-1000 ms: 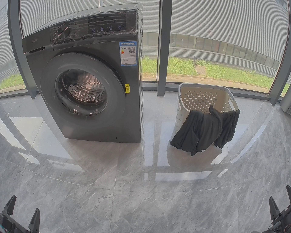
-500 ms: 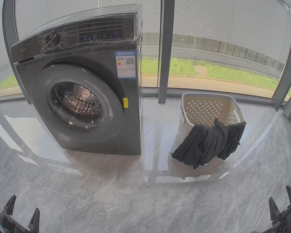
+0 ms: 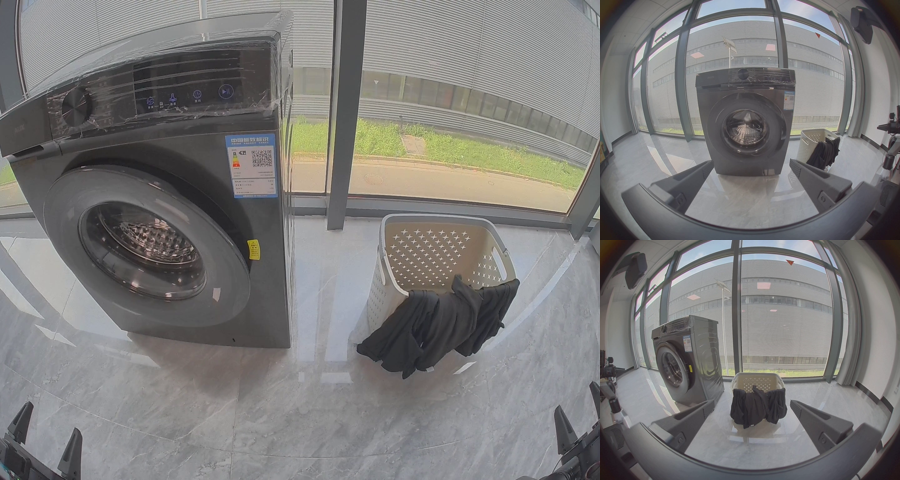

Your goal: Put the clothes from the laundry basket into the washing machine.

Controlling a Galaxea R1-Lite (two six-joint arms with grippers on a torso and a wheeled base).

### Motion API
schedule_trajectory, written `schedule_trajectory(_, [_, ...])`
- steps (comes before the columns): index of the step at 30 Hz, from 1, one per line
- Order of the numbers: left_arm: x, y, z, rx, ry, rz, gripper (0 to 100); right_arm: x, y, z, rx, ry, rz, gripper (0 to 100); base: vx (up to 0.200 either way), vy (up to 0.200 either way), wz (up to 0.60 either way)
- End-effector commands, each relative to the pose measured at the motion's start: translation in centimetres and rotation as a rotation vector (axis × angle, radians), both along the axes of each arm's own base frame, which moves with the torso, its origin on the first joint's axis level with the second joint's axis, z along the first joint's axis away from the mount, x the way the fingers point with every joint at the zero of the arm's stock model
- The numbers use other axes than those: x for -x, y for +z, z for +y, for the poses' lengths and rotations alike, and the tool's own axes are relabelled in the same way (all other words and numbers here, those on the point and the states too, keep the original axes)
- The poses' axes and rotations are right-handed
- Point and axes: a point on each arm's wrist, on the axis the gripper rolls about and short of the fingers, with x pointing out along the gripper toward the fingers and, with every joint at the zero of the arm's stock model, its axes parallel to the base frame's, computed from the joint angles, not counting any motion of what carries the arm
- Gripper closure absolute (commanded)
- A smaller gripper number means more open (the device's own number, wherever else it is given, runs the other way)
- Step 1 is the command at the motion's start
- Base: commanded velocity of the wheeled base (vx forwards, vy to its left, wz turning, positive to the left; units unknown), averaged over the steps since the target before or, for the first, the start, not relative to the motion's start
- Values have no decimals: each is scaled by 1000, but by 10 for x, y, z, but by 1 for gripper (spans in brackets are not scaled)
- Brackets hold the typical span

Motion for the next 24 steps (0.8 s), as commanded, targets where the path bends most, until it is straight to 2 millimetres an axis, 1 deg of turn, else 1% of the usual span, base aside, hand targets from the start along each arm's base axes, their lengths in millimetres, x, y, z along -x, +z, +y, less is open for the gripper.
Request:
schedule_trajectory(1, [0,-5,0,0,-1,-2,0,0,-5,0,1,1,1,0,200,0,0])
schedule_trajectory(24, [0,-5,0,14,-10,-2,0,0,-5,0,1,1,1,0,200,0,0])
